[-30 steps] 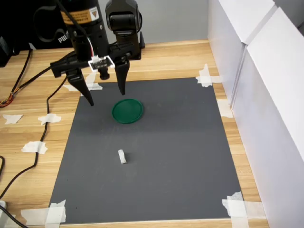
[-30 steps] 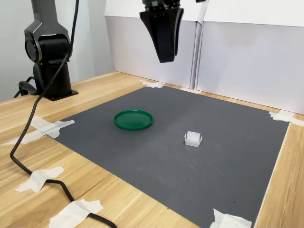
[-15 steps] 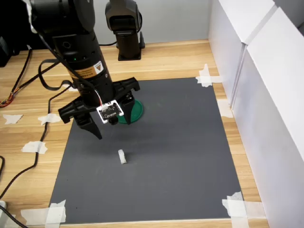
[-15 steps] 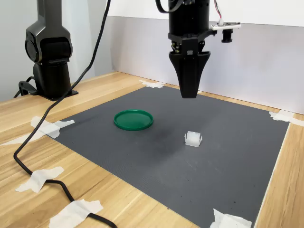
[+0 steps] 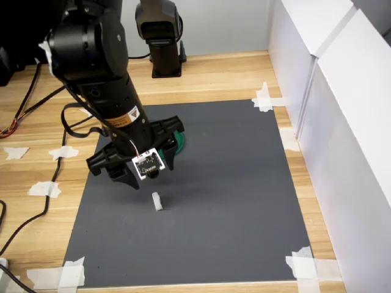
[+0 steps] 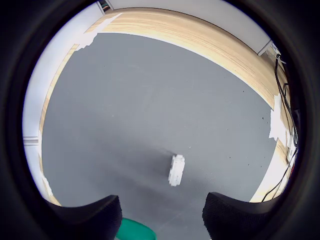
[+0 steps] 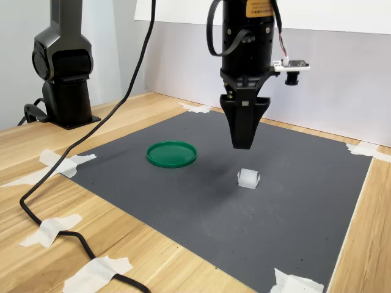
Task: Grasp a white terminal and put it on the green lid.
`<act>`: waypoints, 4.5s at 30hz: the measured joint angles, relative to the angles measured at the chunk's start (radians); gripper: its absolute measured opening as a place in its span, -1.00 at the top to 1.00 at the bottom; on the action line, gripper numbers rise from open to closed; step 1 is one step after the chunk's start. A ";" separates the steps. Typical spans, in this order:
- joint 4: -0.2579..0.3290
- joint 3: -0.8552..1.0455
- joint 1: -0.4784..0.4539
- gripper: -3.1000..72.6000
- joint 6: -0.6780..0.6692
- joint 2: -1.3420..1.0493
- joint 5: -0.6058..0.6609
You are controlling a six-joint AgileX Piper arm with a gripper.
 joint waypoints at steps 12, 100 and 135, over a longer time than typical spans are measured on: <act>-0.053 0.018 0.042 -0.88 -0.002 0.010 -0.108; -0.081 0.602 0.042 0.68 -0.143 -0.445 -0.153; -0.070 0.708 0.042 -0.07 -0.130 -0.353 -0.349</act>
